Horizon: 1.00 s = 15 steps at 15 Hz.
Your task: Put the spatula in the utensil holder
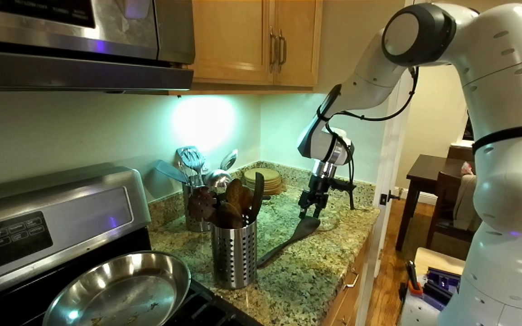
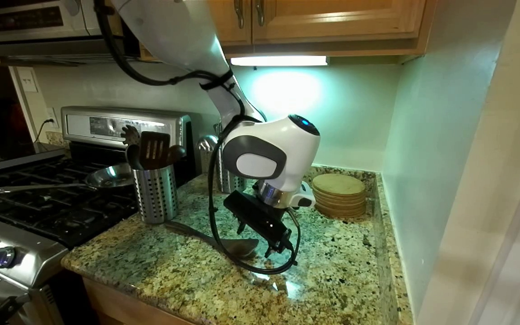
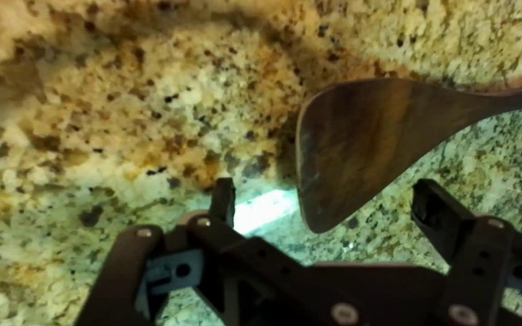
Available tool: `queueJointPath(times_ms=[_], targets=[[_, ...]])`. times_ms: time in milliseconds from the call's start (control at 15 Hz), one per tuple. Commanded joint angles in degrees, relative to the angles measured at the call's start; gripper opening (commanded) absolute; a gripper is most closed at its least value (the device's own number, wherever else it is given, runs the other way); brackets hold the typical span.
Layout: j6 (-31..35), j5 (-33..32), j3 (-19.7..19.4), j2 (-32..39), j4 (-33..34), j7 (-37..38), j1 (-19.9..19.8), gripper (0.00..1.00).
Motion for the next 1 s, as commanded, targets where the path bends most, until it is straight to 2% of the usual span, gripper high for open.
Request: queueJointPath(times_ms=[0, 200, 267, 333, 400, 533, 733, 800, 933], targets=[[-1.17, -0.09, 1.49, 1.26, 1.32, -1.02, -1.97, 1.00], [-2.36, 0.03, 1.85, 1.68, 1.92, -1.41, -2.69, 0.98], [-2.78, 0.05, 1.88, 1.58, 2.01, -1.41, -2.83, 0.89], [-3.05, 0.06, 1.93, 1.31, 1.91, -1.63, -2.97, 0.86], [-3.35, 0.00, 1.92, 1.05, 1.86, -1.89, -3.05, 0.77], [-4.39, -0.33, 1.80, 0.56, 1.70, -2.29, -3.14, 0.74], [-5.73, -0.82, 1.41, 0.38, 1.11, -2.71, -3.01, 0.96], [-5.88, -0.97, 1.25, 0.40, 0.95, -2.70, -2.91, 1.00], [-6.75, -0.98, 1.05, 0.62, 0.97, -2.91, -3.09, 1.00]])
